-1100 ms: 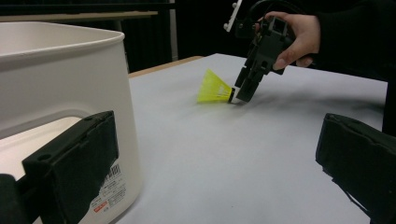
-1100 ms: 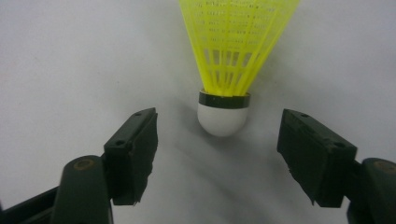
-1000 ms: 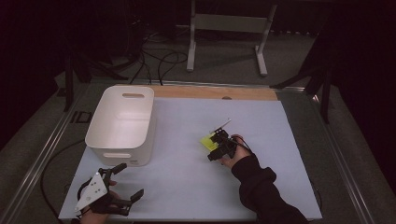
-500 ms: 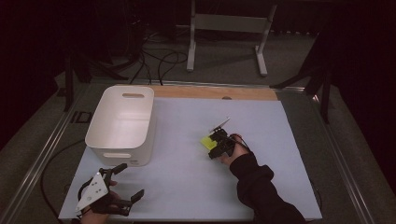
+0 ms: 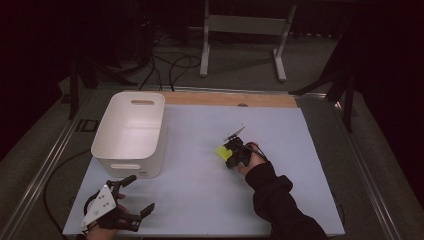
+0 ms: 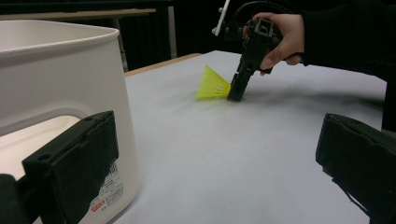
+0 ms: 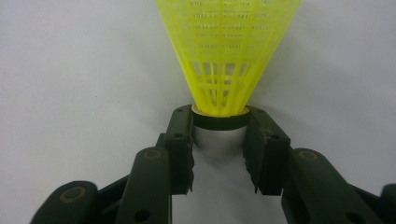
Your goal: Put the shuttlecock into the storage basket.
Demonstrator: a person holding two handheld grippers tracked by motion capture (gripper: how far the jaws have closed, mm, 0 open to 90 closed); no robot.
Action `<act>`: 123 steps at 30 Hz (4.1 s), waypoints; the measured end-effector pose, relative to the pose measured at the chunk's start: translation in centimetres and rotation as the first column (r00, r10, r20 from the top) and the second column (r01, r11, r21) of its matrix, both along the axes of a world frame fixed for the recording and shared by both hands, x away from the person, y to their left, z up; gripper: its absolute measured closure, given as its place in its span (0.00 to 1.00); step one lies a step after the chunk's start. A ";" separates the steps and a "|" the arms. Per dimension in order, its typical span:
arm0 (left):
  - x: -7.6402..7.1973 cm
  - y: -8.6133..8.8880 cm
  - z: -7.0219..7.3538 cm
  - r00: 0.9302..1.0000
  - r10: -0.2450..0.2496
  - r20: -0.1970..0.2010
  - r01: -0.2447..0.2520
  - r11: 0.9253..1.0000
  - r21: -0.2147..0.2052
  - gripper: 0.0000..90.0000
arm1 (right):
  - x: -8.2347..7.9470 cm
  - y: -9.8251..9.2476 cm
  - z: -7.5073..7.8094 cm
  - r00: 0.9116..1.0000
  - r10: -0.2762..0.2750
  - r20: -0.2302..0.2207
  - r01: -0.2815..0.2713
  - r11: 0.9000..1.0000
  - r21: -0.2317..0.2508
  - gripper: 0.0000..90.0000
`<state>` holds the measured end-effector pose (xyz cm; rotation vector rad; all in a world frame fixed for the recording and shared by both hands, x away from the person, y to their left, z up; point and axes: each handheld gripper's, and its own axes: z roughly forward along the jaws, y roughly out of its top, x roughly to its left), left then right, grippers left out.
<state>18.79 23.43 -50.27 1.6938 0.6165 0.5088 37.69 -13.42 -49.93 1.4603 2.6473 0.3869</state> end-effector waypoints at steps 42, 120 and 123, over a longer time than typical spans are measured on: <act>0.2 -0.3 -0.3 1.000 0.001 -0.030 0.000 0.999 0.034 0.00 | -0.6 0.4 3.7 0.997 0.069 0.018 -0.070 0.997 0.046 0.72; 0.3 -0.2 -0.2 0.999 0.000 -0.035 0.001 1.000 0.021 0.00 | -1.6 9.2 13.1 0.890 0.438 0.131 -0.448 0.892 0.062 0.72; 0.3 -0.2 -0.2 0.999 -0.001 -0.036 0.002 1.000 0.021 0.00 | -1.6 9.6 13.1 0.880 0.457 0.128 -0.467 0.882 0.063 0.72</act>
